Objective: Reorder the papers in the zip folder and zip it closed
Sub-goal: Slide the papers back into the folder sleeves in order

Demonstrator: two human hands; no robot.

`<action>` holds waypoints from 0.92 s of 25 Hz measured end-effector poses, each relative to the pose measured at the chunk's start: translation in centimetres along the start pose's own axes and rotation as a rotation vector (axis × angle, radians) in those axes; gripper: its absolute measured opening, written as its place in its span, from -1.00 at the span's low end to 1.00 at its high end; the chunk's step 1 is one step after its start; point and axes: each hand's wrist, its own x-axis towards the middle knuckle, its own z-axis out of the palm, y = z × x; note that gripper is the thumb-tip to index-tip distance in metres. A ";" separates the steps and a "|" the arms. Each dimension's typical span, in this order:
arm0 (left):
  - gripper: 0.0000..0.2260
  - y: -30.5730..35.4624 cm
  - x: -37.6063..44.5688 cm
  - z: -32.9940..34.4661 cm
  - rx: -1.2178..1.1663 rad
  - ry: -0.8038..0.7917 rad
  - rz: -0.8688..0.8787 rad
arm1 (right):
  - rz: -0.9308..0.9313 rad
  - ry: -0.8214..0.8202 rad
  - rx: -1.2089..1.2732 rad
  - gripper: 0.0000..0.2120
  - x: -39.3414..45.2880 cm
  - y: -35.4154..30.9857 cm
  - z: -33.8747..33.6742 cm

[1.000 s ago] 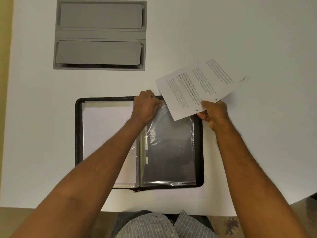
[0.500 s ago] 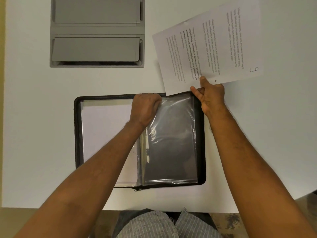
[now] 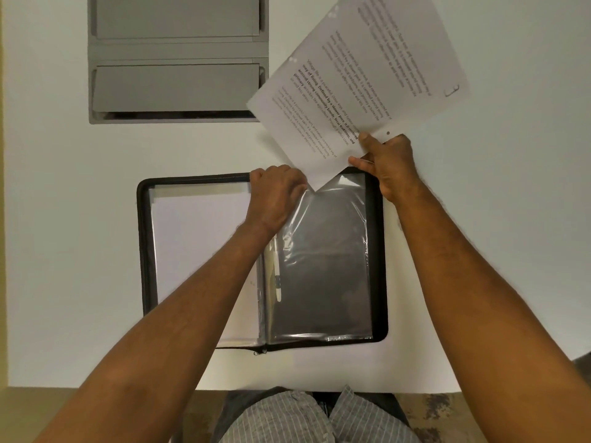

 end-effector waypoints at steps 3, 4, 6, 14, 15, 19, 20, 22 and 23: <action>-0.91 -0.2 0.0 -0.1 -0.024 0.010 -0.028 | 0.000 -0.086 -0.096 -0.78 0.3 -0.6 0.2; -0.93 -0.3 0.0 -0.1 -0.043 0.019 -0.040 | 0.008 -0.129 -0.128 -0.80 0.3 -0.8 0.2; -0.94 -0.5 0.0 -0.1 -0.079 0.030 -0.064 | 0.021 -0.200 -0.215 -0.78 0.4 -1.2 0.0; -0.97 -1.2 0.3 -1.1 -0.039 -0.082 -0.109 | -0.065 -0.322 -0.524 -0.69 1.3 -3.4 -1.1; -0.97 -1.6 0.3 -1.3 -0.023 -0.092 -0.113 | -0.074 -0.333 -0.547 -0.68 1.4 -3.6 -1.2; -0.91 -3.1 0.1 -2.0 0.090 -0.131 -0.159 | -0.095 -0.343 -0.605 -0.64 2.2 -4.0 -1.1; -0.89 -3.4 0.1 -2.2 0.111 -0.137 -0.172 | -0.099 -0.351 -0.616 -0.64 2.4 -4.2 -1.0; -0.87 -4.0 0.3 -2.6 0.122 -0.138 -0.208 | -0.098 -0.371 -0.640 -0.63 2.8 -4.6 -0.9; -0.86 -4.1 0.4 -2.7 0.117 -0.137 -0.227 | -0.095 -0.379 -0.651 -0.62 2.9 -4.8 -0.9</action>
